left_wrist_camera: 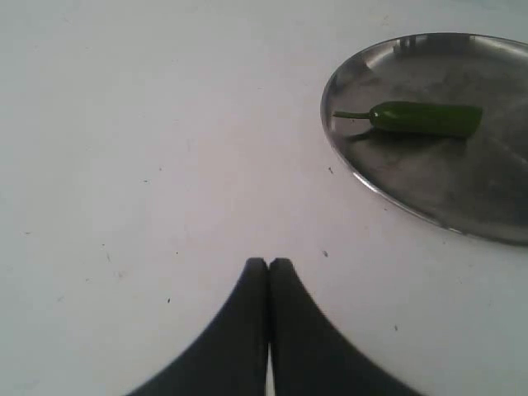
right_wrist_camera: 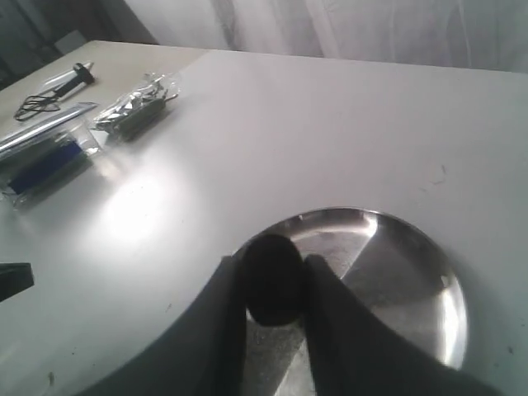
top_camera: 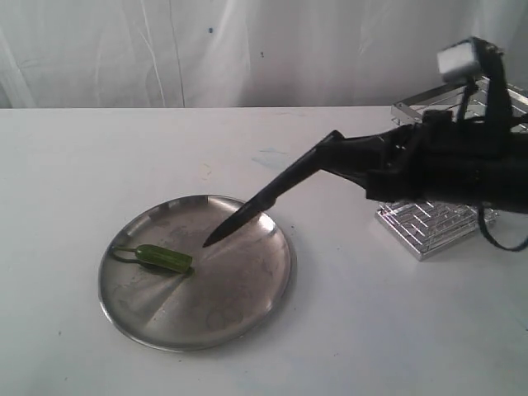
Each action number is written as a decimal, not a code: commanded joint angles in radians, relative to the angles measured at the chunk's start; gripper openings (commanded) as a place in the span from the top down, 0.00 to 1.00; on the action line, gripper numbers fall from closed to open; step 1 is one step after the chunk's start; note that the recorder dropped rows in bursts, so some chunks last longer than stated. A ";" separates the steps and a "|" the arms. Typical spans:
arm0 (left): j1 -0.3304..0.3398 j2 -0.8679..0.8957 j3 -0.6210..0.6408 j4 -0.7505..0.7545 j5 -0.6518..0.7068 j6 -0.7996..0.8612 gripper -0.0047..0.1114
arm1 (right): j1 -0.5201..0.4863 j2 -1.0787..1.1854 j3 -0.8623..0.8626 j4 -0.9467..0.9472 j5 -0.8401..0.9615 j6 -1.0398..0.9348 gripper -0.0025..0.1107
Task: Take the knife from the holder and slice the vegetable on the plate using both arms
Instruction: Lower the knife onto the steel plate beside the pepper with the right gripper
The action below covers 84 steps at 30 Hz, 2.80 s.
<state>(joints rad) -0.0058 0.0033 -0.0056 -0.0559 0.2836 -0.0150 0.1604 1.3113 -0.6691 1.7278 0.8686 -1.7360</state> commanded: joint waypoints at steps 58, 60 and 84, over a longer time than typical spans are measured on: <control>-0.006 -0.003 0.006 -0.003 0.001 0.001 0.96 | 0.158 0.073 0.117 0.017 -0.368 0.779 0.98; -0.006 -0.003 0.006 -0.003 0.001 0.001 0.96 | 0.158 0.105 0.091 0.017 -0.350 0.760 0.98; -0.006 -0.003 0.006 -0.003 0.001 0.001 0.96 | 0.158 0.554 -0.096 0.017 -0.265 0.470 0.98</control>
<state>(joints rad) -0.0058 0.0033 -0.0056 -0.0559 0.2836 -0.0150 0.3186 1.8324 -0.7716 1.7825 0.6769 -1.1658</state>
